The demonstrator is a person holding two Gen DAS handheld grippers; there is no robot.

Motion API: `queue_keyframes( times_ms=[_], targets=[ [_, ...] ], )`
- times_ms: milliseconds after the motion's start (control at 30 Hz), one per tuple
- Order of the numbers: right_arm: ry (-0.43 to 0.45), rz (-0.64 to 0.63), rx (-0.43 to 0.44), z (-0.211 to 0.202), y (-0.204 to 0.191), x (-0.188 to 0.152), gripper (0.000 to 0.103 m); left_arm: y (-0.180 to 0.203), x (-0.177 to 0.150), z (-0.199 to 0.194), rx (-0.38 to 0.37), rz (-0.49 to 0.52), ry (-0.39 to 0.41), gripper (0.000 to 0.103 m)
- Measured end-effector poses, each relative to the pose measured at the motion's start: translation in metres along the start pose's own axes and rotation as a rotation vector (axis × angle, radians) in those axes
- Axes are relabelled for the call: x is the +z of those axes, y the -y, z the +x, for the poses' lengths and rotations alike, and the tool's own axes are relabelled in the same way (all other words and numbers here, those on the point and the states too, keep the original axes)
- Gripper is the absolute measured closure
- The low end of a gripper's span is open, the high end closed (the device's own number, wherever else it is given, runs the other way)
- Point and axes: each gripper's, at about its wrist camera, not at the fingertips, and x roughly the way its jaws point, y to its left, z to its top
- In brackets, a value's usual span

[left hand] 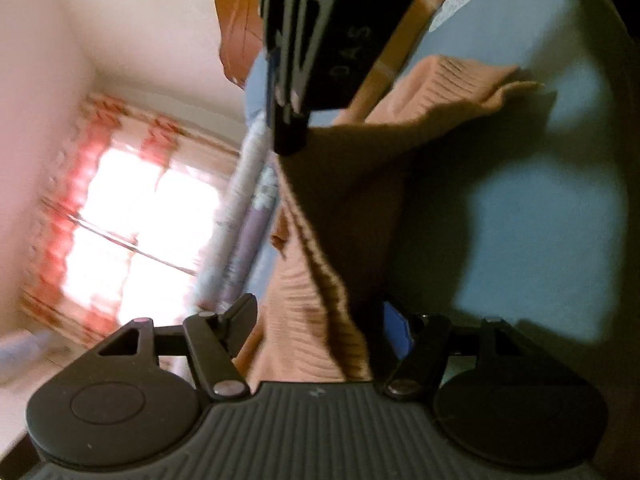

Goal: Fold clothes

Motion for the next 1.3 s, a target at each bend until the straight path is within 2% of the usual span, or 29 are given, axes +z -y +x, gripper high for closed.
queue_keyframes(
  times_ms=[100, 167, 233, 267, 300, 400, 467, 600, 633, 767, 867, 933, 1033, 1100, 1133, 1233, 1300],
  targets=[
    [-0.008, -0.014, -0.004, 0.003, -0.003, 0.002, 0.089, 0.004, -0.003, 0.008, 0.043, 0.040, -0.033, 0.034],
    [-0.007, -0.011, 0.001, 0.005, -0.004, 0.004, 0.089, 0.005, -0.007, 0.018, 0.049, 0.039, -0.085, 0.037],
    [-0.010, -0.011, 0.002, 0.004, -0.004, 0.004, 0.089, -0.002, -0.010, 0.024, 0.031, -0.011, -0.131, 0.064],
    [-0.012, -0.013, 0.002, 0.003, -0.005, 0.003, 0.088, -0.009, -0.012, 0.024, 0.026, -0.055, -0.153, 0.084],
    [-0.013, -0.017, 0.003, 0.003, -0.006, 0.003, 0.088, -0.015, -0.013, 0.024, 0.024, -0.098, -0.169, 0.088],
    [-0.007, -0.046, 0.017, 0.002, -0.014, 0.002, 0.078, -0.040, -0.015, 0.021, 0.043, -0.195, -0.176, 0.087],
    [-0.006, -0.085, 0.032, 0.003, -0.023, 0.002, 0.058, -0.053, -0.016, 0.021, 0.052, -0.233, -0.182, 0.087],
    [-0.023, -0.186, 0.036, 0.009, -0.051, -0.003, 0.049, -0.075, -0.011, 0.027, 0.050, -0.285, -0.189, 0.085],
    [-0.032, -0.210, 0.029, 0.012, -0.058, -0.004, 0.044, -0.078, -0.010, 0.027, 0.047, -0.298, -0.187, 0.085],
    [-0.091, -0.325, 0.002, 0.027, -0.087, -0.015, 0.037, -0.084, -0.011, 0.020, 0.039, -0.330, -0.182, 0.083],
    [-0.109, -0.426, -0.049, 0.036, -0.104, -0.024, 0.037, -0.091, -0.018, 0.016, 0.023, -0.364, -0.184, 0.081],
    [-0.111, -0.444, -0.101, 0.039, -0.106, -0.024, 0.037, -0.098, -0.024, 0.015, 0.007, -0.393, -0.186, 0.080],
    [-0.165, -0.466, -0.160, 0.047, -0.103, -0.027, 0.041, -0.102, -0.029, 0.014, -0.002, -0.406, -0.183, 0.079],
    [-0.183, -0.456, -0.152, 0.046, -0.099, -0.025, 0.080, -0.099, -0.031, 0.013, 0.005, -0.389, -0.179, 0.077],
    [-0.172, -0.433, -0.149, 0.042, -0.096, -0.021, 0.088, -0.096, -0.032, 0.013, 0.010, -0.368, -0.178, 0.077],
    [-0.106, -0.293, -0.172, 0.027, -0.077, -0.002, 0.088, -0.079, -0.032, 0.012, 0.036, -0.276, -0.180, 0.076],
    [-0.094, -0.172, -0.157, 0.023, -0.060, 0.008, 0.088, -0.067, -0.032, 0.011, 0.042, -0.222, -0.175, 0.068]
  ],
)
